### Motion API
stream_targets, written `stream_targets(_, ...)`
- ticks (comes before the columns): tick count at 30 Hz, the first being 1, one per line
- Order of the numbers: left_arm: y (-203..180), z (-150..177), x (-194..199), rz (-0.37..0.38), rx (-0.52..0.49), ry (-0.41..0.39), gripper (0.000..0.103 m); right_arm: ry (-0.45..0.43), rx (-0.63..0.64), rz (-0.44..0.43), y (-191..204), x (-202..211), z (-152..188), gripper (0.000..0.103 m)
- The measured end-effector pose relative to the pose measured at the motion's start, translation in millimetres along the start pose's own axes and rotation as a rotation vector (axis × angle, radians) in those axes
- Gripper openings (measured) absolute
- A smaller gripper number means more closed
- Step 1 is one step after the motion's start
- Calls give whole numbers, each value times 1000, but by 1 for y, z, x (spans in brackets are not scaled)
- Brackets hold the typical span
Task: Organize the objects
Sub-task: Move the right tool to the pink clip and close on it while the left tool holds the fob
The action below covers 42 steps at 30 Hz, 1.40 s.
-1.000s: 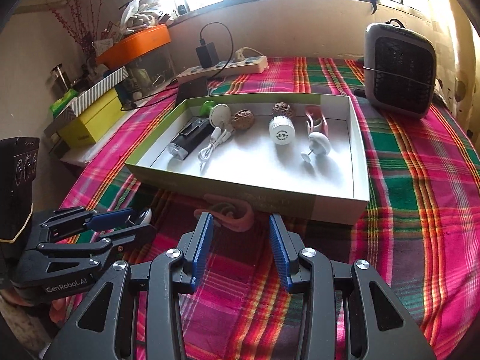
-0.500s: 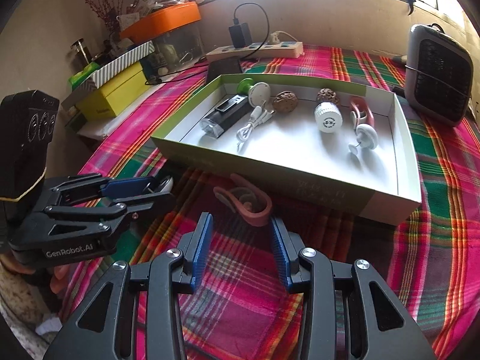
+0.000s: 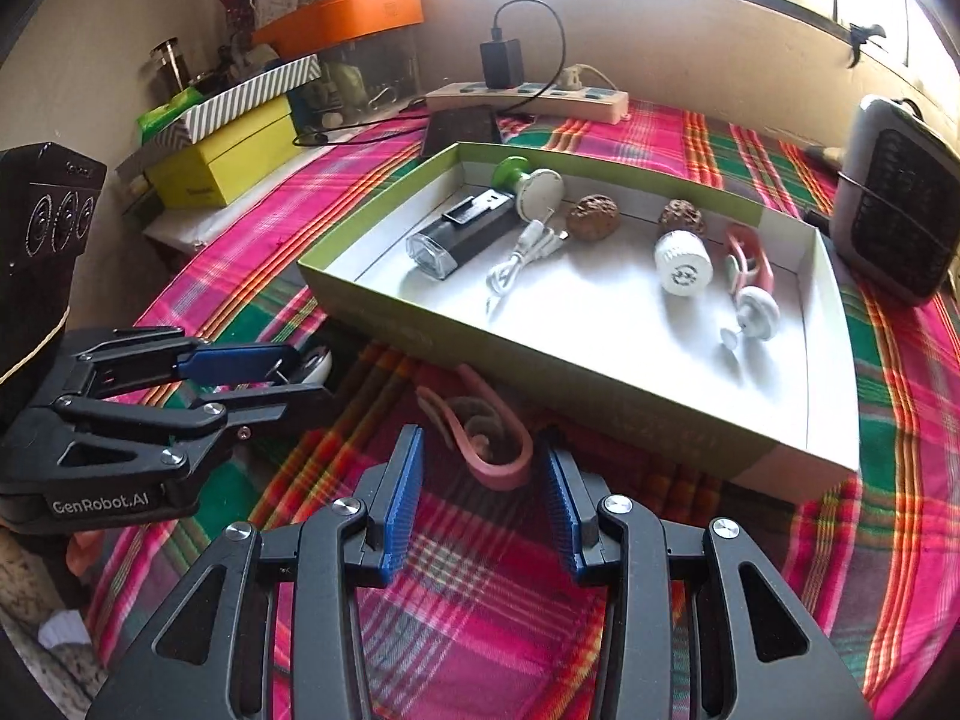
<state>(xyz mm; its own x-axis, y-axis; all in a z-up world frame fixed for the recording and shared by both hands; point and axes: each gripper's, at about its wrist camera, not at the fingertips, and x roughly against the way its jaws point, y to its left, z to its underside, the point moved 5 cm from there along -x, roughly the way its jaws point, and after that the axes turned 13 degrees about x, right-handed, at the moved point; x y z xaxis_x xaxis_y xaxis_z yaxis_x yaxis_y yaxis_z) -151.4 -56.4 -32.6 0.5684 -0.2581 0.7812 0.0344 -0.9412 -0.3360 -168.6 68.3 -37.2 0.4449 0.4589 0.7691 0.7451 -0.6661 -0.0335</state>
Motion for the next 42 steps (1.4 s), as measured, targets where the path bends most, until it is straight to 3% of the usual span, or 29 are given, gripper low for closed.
stream_targets(6, 1, 0, 0, 3, -2, 1, 38, -1, 39, -47, 10, 1, 1, 40)
stream_targets(17, 0, 0, -1, -2, -11, 0, 38, 21, 117, 39, 20, -9, -7, 40)
stream_targets(32, -3, 0, -2, -15, -23, -5, 38, 21, 82, 60, 20, -10, -9, 40)
stream_targets(42, -3, 0, -1, -18, -17, -7, 38, 23, 72, 78, 21, -10, -10, 25)
